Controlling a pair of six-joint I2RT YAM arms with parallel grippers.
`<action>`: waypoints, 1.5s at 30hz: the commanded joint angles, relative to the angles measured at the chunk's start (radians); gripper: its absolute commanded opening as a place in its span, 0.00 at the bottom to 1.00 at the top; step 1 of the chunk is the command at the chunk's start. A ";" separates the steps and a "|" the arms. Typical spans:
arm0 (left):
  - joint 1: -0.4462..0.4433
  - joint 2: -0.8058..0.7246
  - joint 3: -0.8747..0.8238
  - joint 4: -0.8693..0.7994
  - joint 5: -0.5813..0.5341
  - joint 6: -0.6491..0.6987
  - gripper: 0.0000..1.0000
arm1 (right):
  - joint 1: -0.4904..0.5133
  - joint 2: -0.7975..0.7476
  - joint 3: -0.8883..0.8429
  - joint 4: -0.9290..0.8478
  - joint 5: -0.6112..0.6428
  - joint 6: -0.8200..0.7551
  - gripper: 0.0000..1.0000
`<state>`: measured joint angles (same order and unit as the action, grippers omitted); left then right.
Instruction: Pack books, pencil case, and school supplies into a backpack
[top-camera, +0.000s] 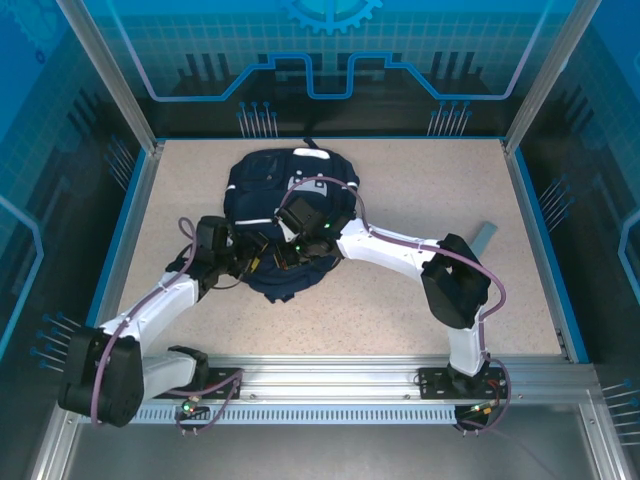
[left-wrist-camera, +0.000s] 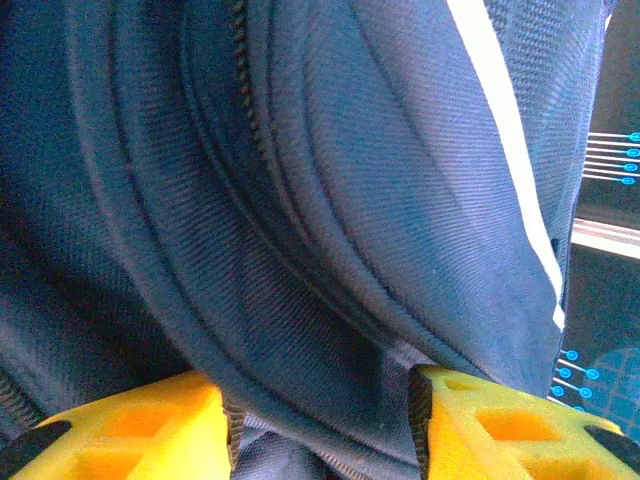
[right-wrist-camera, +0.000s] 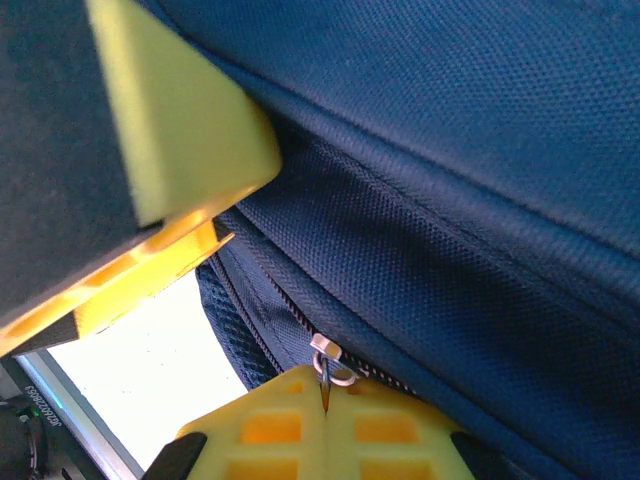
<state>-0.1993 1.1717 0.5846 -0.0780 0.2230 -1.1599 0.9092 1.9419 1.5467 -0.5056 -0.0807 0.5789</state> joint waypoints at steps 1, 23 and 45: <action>-0.006 0.038 0.015 0.102 0.024 -0.042 0.45 | 0.022 -0.006 0.033 -0.017 0.021 -0.019 0.00; -0.012 -0.051 -0.057 -0.077 -0.086 0.087 0.00 | -0.205 -0.194 -0.152 -0.147 0.321 -0.117 0.00; 0.014 0.015 -0.002 -0.393 0.073 0.417 0.00 | -0.382 0.049 0.153 -0.210 0.297 -0.258 0.00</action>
<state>-0.1917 1.1656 0.5999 -0.2314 0.2447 -0.8482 0.5877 1.9686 1.6356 -0.7525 0.0593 0.2520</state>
